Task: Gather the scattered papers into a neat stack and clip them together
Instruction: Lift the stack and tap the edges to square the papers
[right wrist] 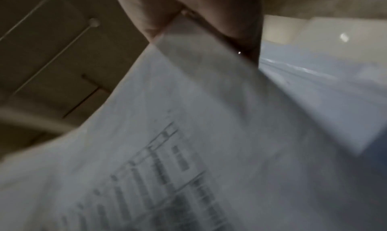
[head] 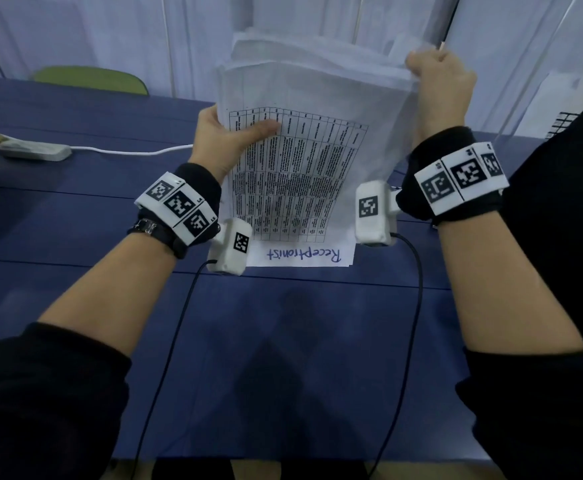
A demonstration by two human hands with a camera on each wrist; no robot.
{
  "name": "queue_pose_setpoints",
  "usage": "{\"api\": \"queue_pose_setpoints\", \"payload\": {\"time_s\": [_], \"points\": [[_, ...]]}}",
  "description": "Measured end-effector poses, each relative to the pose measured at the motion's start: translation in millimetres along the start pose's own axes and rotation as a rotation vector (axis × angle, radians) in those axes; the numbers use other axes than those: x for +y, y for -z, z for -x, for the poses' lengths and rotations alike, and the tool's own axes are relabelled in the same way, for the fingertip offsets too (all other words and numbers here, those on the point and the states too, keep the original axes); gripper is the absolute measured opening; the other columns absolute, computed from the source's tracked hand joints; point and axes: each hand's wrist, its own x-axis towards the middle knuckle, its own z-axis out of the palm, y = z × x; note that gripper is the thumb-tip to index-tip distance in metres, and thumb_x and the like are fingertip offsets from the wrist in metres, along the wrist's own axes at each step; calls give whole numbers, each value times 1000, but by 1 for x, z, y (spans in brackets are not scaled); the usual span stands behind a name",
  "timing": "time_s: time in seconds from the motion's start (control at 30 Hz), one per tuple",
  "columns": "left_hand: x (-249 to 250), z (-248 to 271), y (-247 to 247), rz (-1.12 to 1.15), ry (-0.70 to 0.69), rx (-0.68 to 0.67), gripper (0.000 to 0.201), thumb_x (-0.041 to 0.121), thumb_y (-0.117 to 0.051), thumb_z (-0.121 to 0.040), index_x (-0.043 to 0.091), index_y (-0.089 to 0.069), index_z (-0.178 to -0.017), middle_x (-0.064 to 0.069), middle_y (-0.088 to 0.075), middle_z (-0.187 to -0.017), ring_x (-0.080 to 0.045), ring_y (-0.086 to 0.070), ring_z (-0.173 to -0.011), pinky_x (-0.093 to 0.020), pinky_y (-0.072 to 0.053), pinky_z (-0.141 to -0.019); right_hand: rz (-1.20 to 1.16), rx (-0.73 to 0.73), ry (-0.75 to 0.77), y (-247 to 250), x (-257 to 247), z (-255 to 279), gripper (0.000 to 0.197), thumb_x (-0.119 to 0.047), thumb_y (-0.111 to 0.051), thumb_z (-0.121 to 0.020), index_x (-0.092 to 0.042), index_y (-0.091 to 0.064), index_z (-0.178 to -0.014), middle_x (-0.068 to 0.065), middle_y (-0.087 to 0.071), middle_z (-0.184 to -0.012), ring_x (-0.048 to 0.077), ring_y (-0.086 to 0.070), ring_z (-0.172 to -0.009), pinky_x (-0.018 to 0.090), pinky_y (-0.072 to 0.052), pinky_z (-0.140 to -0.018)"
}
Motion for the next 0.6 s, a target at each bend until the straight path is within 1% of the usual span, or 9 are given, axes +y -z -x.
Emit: {"api": "queue_pose_setpoints", "payload": {"time_s": [0.1, 0.17, 0.23, 0.3, 0.37, 0.43, 0.47, 0.53, 0.6], "points": [[0, -1, -3, -52, -68, 62, 20, 10, -77, -73, 23, -61, -74, 18, -70, -62, 10, -65, -62, -15, -54, -70, 471, -68, 256, 9, 2, 11, 20, -43, -51, -87, -28, -55, -75, -18, -56, -77, -3, -51, -72, 20, -41, -84], [-1, -4, -8, -55, -109, 104, 21, 11, -79, -70, 25, -64, -69, 24, -67, -53, 8, -65, -58, -21, -57, -69, 808, -158, 478, 17, -1, 25, 52, -67, -42, -80, -27, -60, -107, -12, -64, -107, 9, -56, -105, 42, -24, -108], [-1, -6, -17, -70, -170, 117, 17, 11, -79, -67, 23, -67, -63, 20, -65, -52, 1, -62, -60, -31, -58, -68, 1079, -273, 563, 19, -4, 31, 79, -79, -45, -67, -27, -51, -126, -3, -58, -128, 19, -46, -126, 56, -8, -111], [1, -3, -31, -165, -227, 72, 8, 15, -76, -72, 16, -70, -66, 22, -55, -46, 4, -51, -55, -29, -49, -60, 1208, -360, 538, 19, -2, 28, 72, -70, -58, -67, -25, -51, -123, 6, -62, -124, 27, -52, -120, 54, -17, -109], [7, 5, -43, -315, -300, 1, 11, 26, -71, -76, 15, -74, -74, 18, -49, -48, -5, -48, -57, -27, -43, -61, 1119, -404, 557, 18, 9, 21, 44, -49, -64, -75, -18, -62, -107, 12, -68, -101, 31, -61, -99, 38, -42, -86], [15, 10, -43, -469, -336, -10, 14, 33, -69, -76, 21, -74, -80, 3, -58, -57, -18, -55, -61, -28, -41, -63, 878, -430, 509, 18, 22, 19, 18, -35, -62, -80, -20, -67, -73, 5, -59, -67, 16, -59, -71, 26, -37, -57], [16, 12, -38, -622, -329, 25, 18, 35, -68, -77, 20, -74, -85, -7, -65, -67, -24, -61, -69, -27, -39, -67, 738, -412, 466, 21, 29, 19, 24, -33, -62, -80, -26, -59, -57, -2, -50, -56, 7, -51, -60, 24, -35, -52], [10, 10, -21, -929, -273, 105, 32, 42, -67, -77, 20, -68, -101, -8, -71, -96, -27, -62, -96, -30, -40, -85, 462, -314, 371, 33, 44, 16, 26, -36, -63, -71, -29, -56, -47, -14, -48, -53, -1, -45, -53, 27, -41, -57], [-2, 11, 3, -1062, -157, 225, 61, 50, -69, -70, 27, -53, -125, -4, -58, -131, -26, -47, -125, -42, -27, -109, 253, -221, 326, 52, 57, 14, 11, -36, -66, -66, -33, -70, -56, -22, -60, -56, -15, -50, -55, 22, -47, -65]]}}
